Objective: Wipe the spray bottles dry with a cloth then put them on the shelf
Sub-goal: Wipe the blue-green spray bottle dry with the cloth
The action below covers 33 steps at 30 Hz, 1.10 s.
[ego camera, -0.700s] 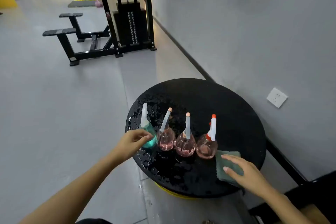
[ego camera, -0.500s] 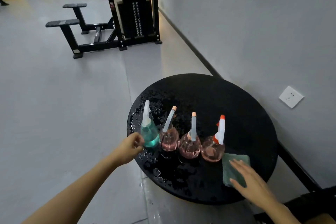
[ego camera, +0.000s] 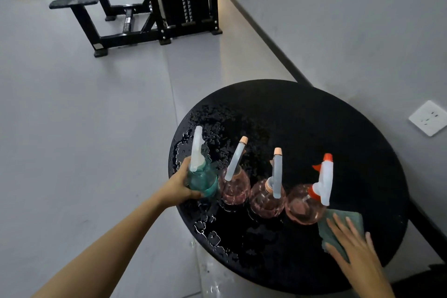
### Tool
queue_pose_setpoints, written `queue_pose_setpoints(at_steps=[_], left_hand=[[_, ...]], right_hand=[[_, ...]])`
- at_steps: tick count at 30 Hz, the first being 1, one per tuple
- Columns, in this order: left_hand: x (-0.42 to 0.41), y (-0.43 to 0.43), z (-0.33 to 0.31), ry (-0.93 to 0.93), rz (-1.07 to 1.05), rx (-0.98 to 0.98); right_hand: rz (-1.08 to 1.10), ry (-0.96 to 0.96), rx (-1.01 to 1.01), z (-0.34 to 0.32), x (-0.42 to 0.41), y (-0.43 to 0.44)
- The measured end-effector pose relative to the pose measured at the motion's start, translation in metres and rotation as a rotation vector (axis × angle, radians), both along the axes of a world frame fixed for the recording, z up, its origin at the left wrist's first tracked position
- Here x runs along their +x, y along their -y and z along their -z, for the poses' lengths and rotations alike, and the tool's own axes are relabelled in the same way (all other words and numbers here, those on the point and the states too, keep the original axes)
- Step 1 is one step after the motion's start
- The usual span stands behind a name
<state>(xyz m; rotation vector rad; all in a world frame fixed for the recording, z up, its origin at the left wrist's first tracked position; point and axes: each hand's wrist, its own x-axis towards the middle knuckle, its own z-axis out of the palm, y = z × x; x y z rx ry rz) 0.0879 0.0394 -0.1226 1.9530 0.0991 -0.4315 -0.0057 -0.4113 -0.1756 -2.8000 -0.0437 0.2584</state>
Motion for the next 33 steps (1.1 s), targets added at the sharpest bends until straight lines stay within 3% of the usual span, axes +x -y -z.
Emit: queue_pose_setpoints(at_steps=[4, 7, 11, 17, 24, 30, 33], left_hand=[[0.002, 0.001, 0.001, 0.020, -0.039, 0.011], [-0.006, 0.003, -0.005, 0.051, -0.041, 0.002], [-0.022, 0.007, -0.024, 0.074, -0.010, -0.013], [-0.053, 0.008, -0.059, 0.093, -0.071, -0.134], [-0.105, 0.051, -0.127, 0.187, -0.130, -0.398], [-0.140, 0.097, -0.173, 0.196, -0.134, -0.583], [-0.153, 0.112, -0.189, 0.202, -0.091, -0.616]], right_hand=[[0.023, 0.161, 0.094, 0.000, 0.000, -0.003], [0.189, 0.193, 0.239, -0.019, -0.001, -0.015], [0.452, 0.008, 0.552, -0.041, -0.003, -0.017], [0.793, -0.001, 1.167, -0.098, -0.027, -0.035], [0.689, 0.045, 1.659, -0.197, -0.057, -0.064], [0.548, 0.123, 1.821, -0.270, -0.070, -0.111], [0.422, 0.238, 1.777, -0.303, -0.081, -0.146]])
